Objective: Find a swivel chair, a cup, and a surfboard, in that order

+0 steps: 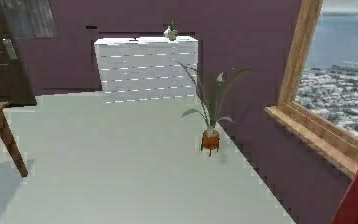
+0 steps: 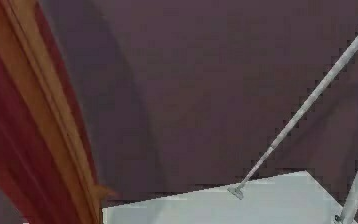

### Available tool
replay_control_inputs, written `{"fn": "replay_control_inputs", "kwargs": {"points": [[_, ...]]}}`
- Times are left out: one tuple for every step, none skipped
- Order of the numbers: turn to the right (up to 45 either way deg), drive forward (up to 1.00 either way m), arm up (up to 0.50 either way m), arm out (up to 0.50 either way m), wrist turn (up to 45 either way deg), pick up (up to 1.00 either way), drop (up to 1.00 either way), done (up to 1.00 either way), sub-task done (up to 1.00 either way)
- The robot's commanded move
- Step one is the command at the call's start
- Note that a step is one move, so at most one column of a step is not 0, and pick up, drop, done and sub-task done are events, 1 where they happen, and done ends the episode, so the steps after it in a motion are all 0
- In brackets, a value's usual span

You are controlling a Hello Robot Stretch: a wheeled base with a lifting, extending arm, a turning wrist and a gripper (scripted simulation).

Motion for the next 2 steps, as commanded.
{"fn": "replay_control_inputs", "kwargs": {"points": [[-21.0,0.00,0.00,0.00,0.0,0.00,0.00,0.00,0.00],[0.0,1.00,0.00,0.00,0.0,0.00,0.00,0.00,0.00]]}}
